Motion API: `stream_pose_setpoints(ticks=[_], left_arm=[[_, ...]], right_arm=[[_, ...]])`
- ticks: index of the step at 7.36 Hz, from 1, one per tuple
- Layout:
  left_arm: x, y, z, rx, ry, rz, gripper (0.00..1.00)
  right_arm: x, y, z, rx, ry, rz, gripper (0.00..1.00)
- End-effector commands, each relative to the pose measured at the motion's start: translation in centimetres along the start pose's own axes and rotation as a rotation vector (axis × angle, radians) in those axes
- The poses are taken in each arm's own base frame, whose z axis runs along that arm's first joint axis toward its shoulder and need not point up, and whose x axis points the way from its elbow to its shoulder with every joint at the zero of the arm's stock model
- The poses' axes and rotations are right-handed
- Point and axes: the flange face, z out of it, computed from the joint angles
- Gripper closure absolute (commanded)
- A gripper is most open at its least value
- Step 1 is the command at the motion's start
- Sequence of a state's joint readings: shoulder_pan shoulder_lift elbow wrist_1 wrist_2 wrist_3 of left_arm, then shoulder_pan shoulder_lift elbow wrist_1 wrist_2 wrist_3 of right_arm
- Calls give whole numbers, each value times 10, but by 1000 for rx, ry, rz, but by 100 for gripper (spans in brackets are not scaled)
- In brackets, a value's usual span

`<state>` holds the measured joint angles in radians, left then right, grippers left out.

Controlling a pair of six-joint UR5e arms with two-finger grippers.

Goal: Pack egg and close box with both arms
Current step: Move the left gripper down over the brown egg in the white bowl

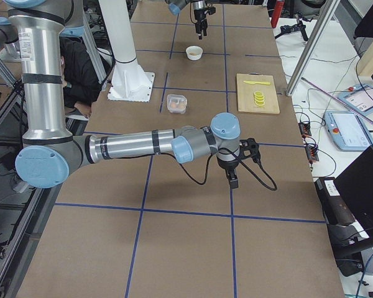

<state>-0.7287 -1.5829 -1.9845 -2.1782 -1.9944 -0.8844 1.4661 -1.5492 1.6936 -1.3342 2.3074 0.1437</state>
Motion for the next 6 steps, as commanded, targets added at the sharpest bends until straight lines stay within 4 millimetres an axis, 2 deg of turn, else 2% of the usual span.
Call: stream_pose_setpoints(ticks=[1, 3, 5, 6], left_arm=[[26, 31, 33, -34, -103, -116, 30], [17, 43, 64, -40, -163, -125, 29], [23, 46, 66, -47, -153, -119, 29], [32, 43, 67, -44, -139, -116, 29]], right_arm=[[0, 0, 0, 0, -1, 1, 0], [0, 0, 0, 1, -3, 0, 0], [0, 0, 0, -1, -3, 1, 0], [0, 1, 0, -2, -2, 4, 0]])
